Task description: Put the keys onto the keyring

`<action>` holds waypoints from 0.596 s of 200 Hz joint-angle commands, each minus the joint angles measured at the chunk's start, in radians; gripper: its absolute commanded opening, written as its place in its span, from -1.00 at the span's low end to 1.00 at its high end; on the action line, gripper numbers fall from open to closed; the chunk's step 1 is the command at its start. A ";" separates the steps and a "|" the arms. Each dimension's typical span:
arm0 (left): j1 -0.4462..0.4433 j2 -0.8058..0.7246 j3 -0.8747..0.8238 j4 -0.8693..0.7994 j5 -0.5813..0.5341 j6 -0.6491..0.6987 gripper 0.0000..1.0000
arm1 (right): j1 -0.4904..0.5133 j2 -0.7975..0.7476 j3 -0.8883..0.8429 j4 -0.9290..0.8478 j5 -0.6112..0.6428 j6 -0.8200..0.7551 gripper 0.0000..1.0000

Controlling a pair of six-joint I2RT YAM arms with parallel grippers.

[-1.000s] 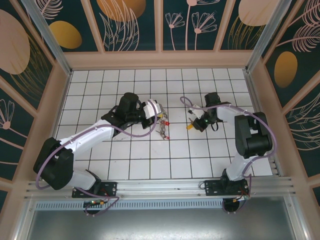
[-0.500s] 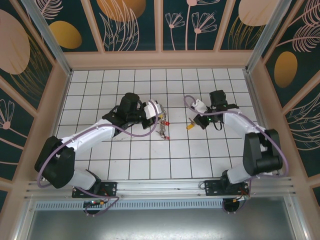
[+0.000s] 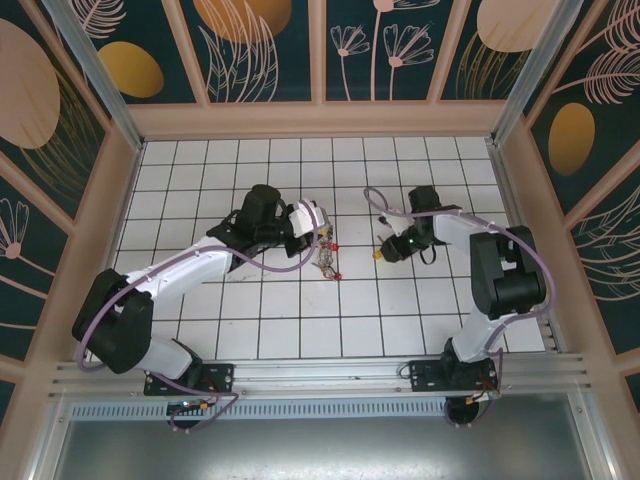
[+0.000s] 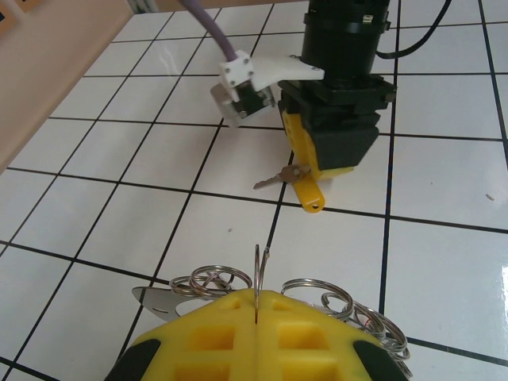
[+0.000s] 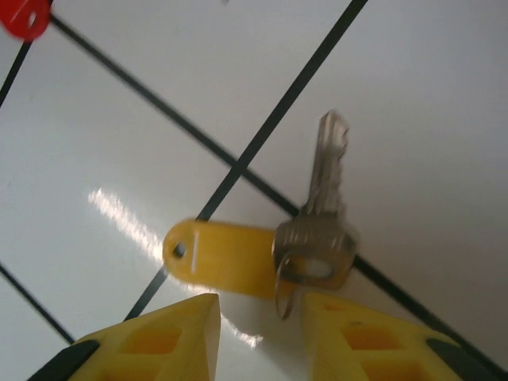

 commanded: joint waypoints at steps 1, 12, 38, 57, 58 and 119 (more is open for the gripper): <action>0.005 -0.023 -0.005 0.041 0.002 -0.002 -1.00 | 0.020 0.030 0.048 0.007 0.088 0.100 -0.41; 0.004 -0.024 -0.010 0.045 0.005 -0.004 -1.00 | 0.024 0.045 0.051 -0.002 0.107 0.112 -0.46; 0.005 -0.021 -0.006 0.041 0.007 -0.003 -1.00 | 0.045 0.049 0.049 -0.017 0.150 0.140 -0.46; 0.005 -0.020 -0.003 0.038 0.011 -0.003 -1.00 | 0.055 0.039 0.046 -0.019 0.163 0.157 -0.44; 0.005 -0.021 -0.003 0.038 0.010 -0.003 -1.00 | 0.056 0.039 0.045 -0.019 0.163 0.159 -0.44; 0.005 -0.025 -0.004 0.034 0.011 -0.002 -1.00 | 0.063 0.025 0.061 -0.057 0.191 0.164 -0.47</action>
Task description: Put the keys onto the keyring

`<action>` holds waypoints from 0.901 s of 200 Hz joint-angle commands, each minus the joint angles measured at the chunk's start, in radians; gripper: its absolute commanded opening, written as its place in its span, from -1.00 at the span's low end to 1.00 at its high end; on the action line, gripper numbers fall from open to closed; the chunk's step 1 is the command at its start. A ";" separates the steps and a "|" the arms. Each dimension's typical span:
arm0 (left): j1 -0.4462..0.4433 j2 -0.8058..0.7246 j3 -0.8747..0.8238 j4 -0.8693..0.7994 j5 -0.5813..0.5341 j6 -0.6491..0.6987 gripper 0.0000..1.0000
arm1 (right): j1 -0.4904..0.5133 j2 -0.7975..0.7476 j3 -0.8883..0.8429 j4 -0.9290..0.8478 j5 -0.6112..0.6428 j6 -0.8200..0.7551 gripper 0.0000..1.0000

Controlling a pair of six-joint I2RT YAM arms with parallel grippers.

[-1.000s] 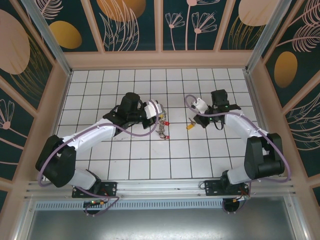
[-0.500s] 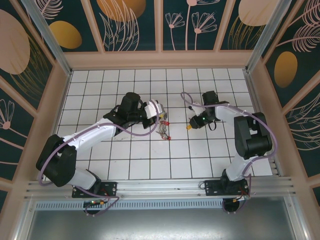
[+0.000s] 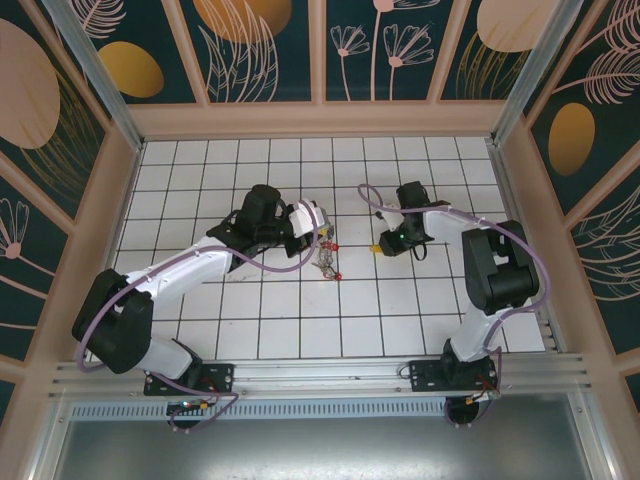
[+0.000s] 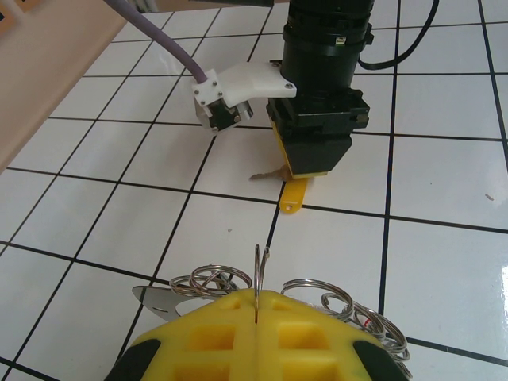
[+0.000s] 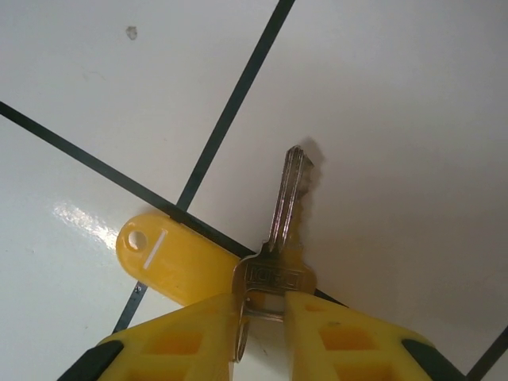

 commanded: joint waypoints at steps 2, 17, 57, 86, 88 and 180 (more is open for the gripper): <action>0.004 -0.025 -0.003 0.033 0.010 -0.001 -1.00 | 0.007 -0.019 0.015 -0.056 0.032 0.017 -0.46; 0.005 -0.025 -0.004 0.031 0.010 -0.001 -1.00 | 0.008 -0.041 0.017 -0.067 0.038 0.017 -0.43; 0.004 -0.016 0.003 0.038 0.016 -0.005 -1.00 | 0.019 -0.073 0.006 -0.076 0.043 0.034 -0.42; 0.004 -0.012 0.008 0.038 0.020 -0.007 -1.00 | 0.025 -0.067 -0.011 -0.060 0.053 0.067 -0.42; 0.005 -0.013 0.008 0.038 0.020 -0.007 -1.00 | 0.024 -0.067 -0.011 -0.059 0.053 0.069 -0.43; 0.005 -0.015 0.006 0.038 0.019 -0.004 -1.00 | 0.045 -0.034 -0.036 -0.036 0.092 0.102 -0.48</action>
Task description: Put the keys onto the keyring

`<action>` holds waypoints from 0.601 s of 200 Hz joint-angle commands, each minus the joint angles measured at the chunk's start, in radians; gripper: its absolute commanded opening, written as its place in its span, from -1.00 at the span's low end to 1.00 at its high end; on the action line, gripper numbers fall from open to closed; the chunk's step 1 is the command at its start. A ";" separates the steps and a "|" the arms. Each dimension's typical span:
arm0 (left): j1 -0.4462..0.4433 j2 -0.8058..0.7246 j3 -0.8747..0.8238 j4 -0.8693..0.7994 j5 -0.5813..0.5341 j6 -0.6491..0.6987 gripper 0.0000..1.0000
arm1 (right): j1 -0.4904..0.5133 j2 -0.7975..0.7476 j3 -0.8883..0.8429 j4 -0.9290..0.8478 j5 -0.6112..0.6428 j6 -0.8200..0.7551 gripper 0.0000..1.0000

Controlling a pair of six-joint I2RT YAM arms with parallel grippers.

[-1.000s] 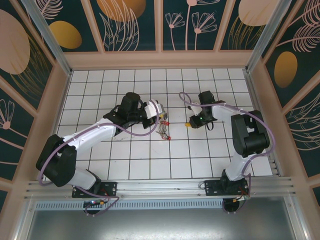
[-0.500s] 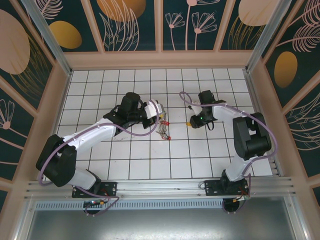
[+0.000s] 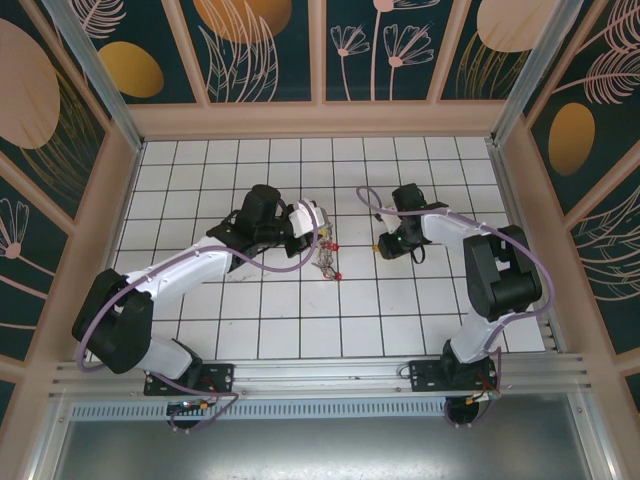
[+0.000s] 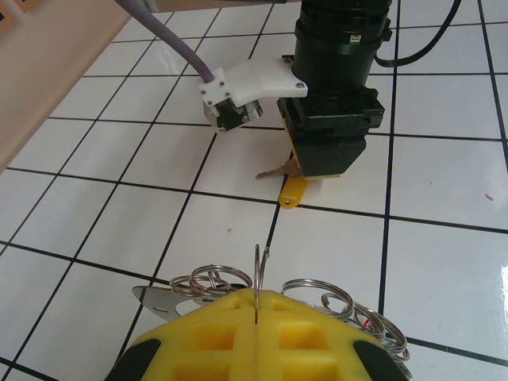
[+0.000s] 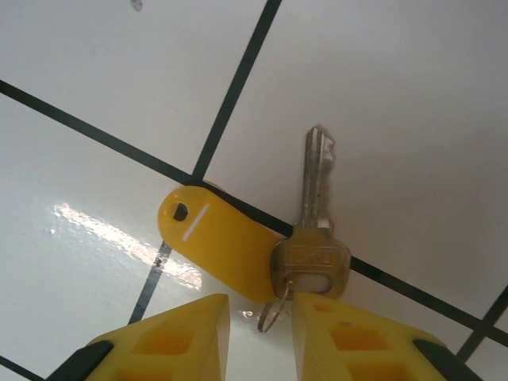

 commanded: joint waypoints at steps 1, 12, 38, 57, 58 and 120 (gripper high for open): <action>0.005 -0.015 0.006 0.038 0.018 -0.004 -1.00 | 0.007 0.009 -0.019 -0.001 0.033 0.021 -0.48; 0.004 -0.014 0.006 0.037 0.020 -0.004 -1.00 | 0.007 0.017 -0.018 0.001 0.037 0.026 -0.51; 0.005 -0.015 0.008 0.038 0.020 -0.002 -1.00 | 0.007 0.024 -0.018 -0.003 0.033 0.037 -0.54; 0.004 -0.018 0.005 0.039 0.021 -0.002 -1.00 | 0.008 0.019 -0.017 -0.019 0.036 0.040 -0.53; 0.005 -0.017 0.006 0.038 0.021 -0.002 -1.00 | 0.008 0.018 -0.017 -0.021 0.037 0.039 -0.53; 0.005 -0.017 0.009 0.039 0.022 0.004 -1.00 | 0.013 0.033 -0.031 0.009 0.067 0.060 -0.67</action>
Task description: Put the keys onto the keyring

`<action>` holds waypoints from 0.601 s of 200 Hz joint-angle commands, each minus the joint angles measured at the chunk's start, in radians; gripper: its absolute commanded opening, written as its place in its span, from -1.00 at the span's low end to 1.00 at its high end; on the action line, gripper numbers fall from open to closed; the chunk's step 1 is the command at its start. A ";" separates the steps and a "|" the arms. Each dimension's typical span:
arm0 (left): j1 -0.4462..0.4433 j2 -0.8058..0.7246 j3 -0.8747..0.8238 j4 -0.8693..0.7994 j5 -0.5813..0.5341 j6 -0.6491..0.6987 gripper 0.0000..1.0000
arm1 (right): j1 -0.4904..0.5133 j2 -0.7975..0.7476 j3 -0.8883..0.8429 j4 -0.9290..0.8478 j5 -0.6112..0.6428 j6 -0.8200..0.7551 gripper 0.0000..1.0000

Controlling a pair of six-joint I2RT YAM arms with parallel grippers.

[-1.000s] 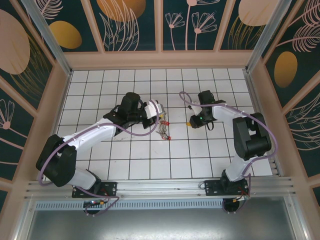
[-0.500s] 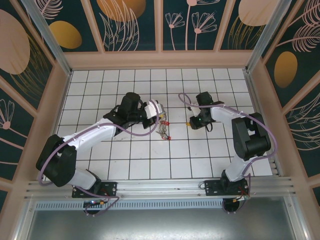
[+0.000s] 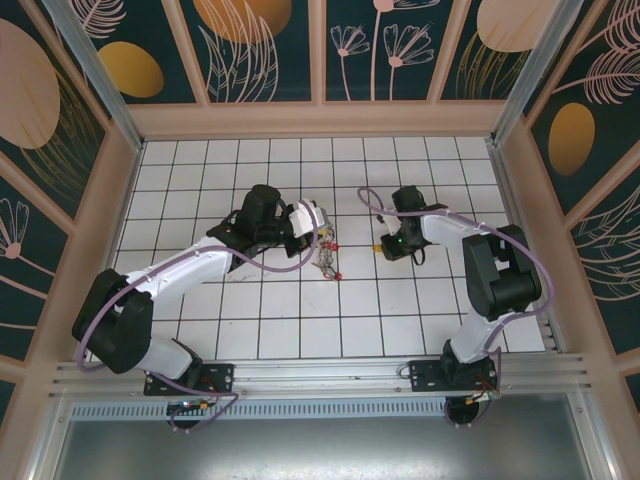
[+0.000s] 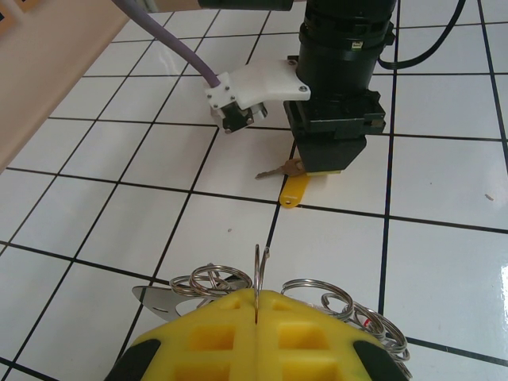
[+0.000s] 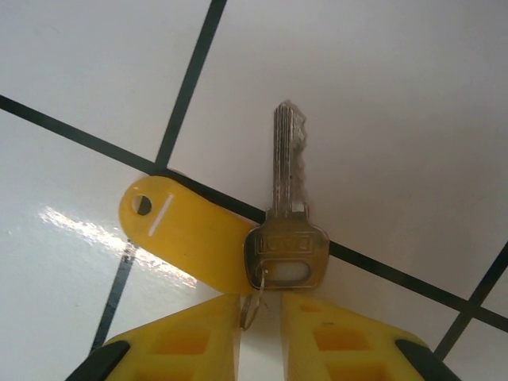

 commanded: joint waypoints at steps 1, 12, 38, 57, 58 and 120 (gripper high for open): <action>0.004 -0.017 0.009 0.039 0.022 0.004 -1.00 | 0.012 0.026 -0.017 0.009 0.027 0.029 -0.68; 0.005 -0.019 0.009 0.036 0.021 0.007 -1.00 | 0.011 0.027 -0.019 0.021 0.026 0.032 -0.71; 0.005 -0.027 0.003 0.034 0.019 0.007 -1.00 | 0.014 0.016 -0.020 0.018 0.032 0.025 -0.96; 0.005 -0.030 -0.001 0.038 0.016 0.003 -1.00 | 0.014 -0.021 -0.035 0.027 0.048 -0.001 -1.00; 0.005 -0.029 -0.001 0.038 0.016 0.004 -1.00 | 0.013 -0.025 -0.036 0.028 0.048 -0.002 -1.00; 0.004 -0.003 0.035 0.019 -0.005 0.036 -1.00 | 0.015 -0.338 -0.112 0.066 -0.095 -0.385 -1.00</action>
